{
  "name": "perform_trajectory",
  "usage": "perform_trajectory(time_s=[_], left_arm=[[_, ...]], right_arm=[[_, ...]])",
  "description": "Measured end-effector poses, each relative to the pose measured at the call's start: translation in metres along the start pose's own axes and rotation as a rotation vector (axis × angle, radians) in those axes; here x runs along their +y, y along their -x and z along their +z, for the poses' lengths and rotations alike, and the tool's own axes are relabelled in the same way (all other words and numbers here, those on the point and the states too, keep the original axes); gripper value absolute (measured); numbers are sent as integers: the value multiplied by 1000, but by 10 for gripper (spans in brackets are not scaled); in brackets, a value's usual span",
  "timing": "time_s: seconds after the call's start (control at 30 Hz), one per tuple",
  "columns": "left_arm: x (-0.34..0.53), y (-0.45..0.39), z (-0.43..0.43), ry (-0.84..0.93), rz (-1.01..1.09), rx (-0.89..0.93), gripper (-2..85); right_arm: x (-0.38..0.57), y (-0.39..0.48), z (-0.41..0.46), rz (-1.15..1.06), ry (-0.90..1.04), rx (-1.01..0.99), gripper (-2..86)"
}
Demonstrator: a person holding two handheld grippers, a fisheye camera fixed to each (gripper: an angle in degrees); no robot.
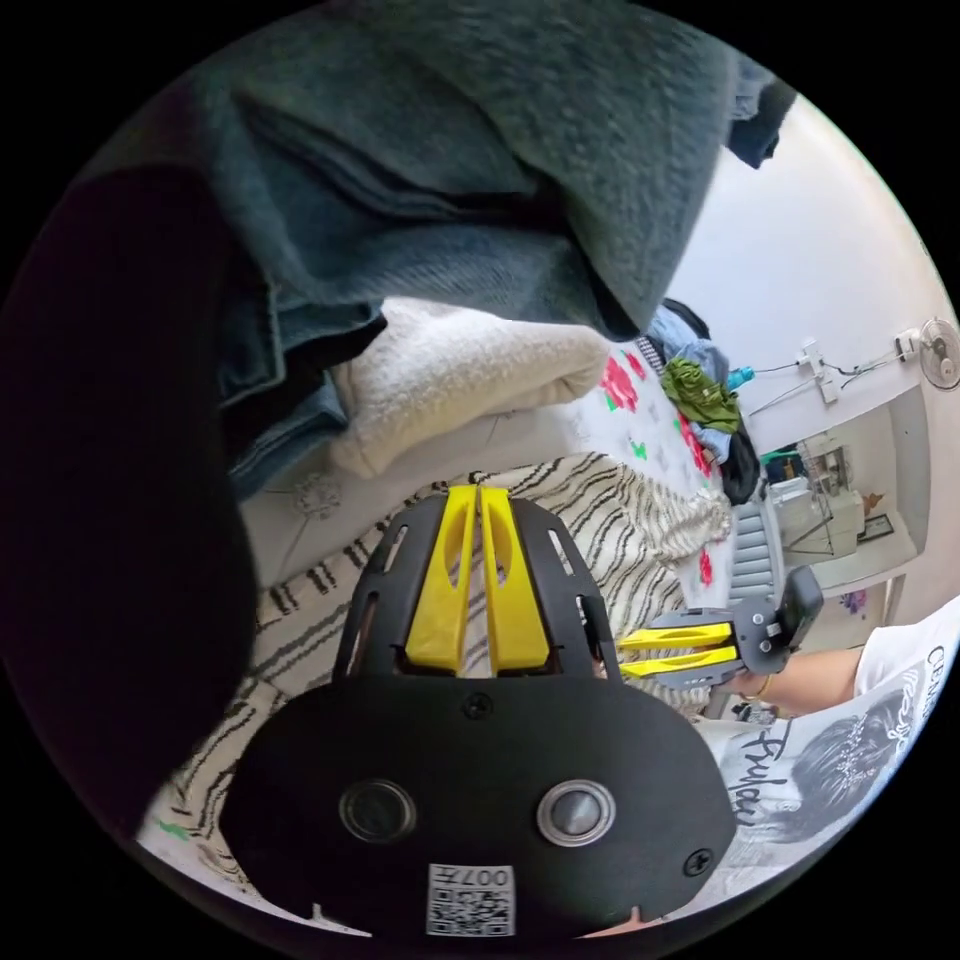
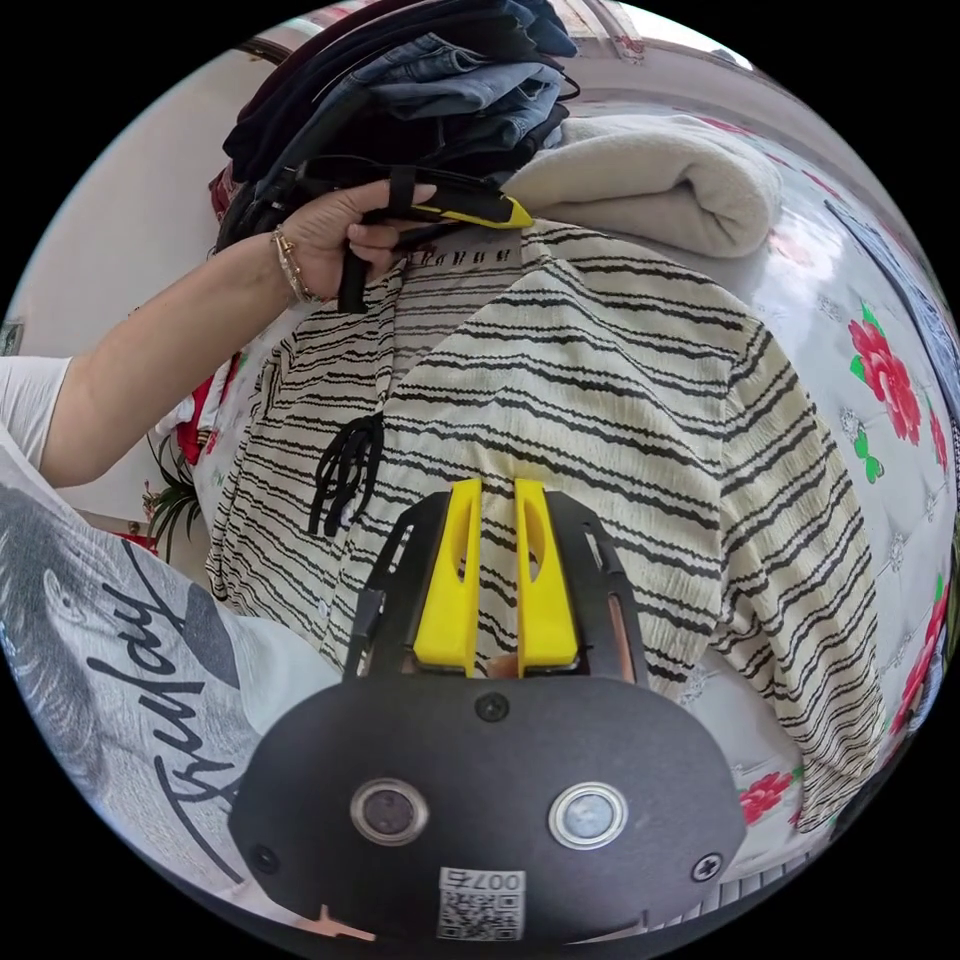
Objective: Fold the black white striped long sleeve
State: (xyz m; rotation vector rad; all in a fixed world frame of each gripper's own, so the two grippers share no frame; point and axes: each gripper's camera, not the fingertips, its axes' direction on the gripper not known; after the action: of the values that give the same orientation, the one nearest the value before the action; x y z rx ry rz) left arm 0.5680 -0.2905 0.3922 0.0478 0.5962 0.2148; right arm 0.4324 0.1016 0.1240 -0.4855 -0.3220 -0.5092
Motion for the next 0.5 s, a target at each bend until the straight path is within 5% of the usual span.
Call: perform_trajectory(time_s=[0.13,0.5], left_arm=[[-4,-14,2,14,4,-229,-10],[35,-43,-17,-122,-59,-300,-9]], right_arm=[[-2,-11,-10,0,-6,-9,81],[16,-56,-76,55,-110,56,74]])
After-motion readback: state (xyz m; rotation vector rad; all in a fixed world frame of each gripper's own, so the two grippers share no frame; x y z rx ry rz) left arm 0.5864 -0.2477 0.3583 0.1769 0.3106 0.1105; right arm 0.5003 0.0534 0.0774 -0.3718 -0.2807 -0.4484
